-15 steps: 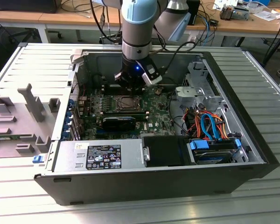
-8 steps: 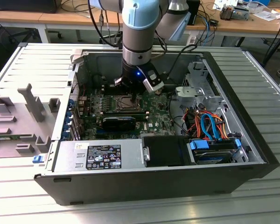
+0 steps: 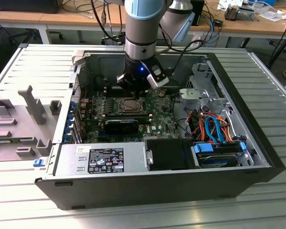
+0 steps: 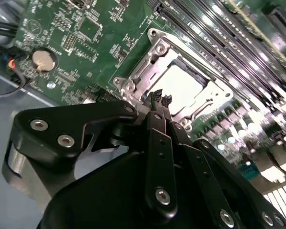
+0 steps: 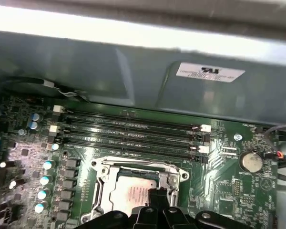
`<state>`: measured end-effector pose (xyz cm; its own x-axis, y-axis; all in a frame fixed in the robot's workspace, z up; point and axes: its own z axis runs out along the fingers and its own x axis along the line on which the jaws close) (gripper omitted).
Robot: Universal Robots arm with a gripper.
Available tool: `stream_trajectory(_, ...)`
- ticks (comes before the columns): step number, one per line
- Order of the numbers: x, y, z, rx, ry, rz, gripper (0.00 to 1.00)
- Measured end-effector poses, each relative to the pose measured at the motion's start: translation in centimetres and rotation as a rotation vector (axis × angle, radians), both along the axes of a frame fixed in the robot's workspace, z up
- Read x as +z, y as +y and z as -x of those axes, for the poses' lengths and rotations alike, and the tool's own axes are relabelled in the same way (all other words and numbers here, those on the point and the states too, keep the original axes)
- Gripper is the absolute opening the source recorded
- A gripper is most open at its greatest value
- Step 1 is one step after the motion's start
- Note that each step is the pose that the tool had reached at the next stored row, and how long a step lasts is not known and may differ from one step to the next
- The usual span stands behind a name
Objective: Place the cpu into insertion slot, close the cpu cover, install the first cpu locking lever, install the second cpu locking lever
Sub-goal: 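Install the first cpu locking lever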
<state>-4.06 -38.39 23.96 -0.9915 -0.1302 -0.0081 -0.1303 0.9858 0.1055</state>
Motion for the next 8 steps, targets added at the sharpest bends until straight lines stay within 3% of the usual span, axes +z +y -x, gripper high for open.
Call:
stream_trajectory(2,0.69,0.00,0.00,0.000,0.0000,0.0061,0.11)
stream_trajectory(3,0.77,0.00,0.00,0.000,-0.0001,0.0181,0.11)
stream_trajectory(5,0.77,0.00,-0.04,0.000,-0.0001,0.0555,0.11)
stream_trajectory(6,0.78,0.00,-0.07,-0.002,0.0001,0.0835,0.11)
stream_trajectory(7,0.78,0.00,-0.08,-0.004,0.0002,0.1006,0.11)
stream_trajectory(8,0.77,0.00,-0.10,-0.010,0.0004,0.1115,0.11)
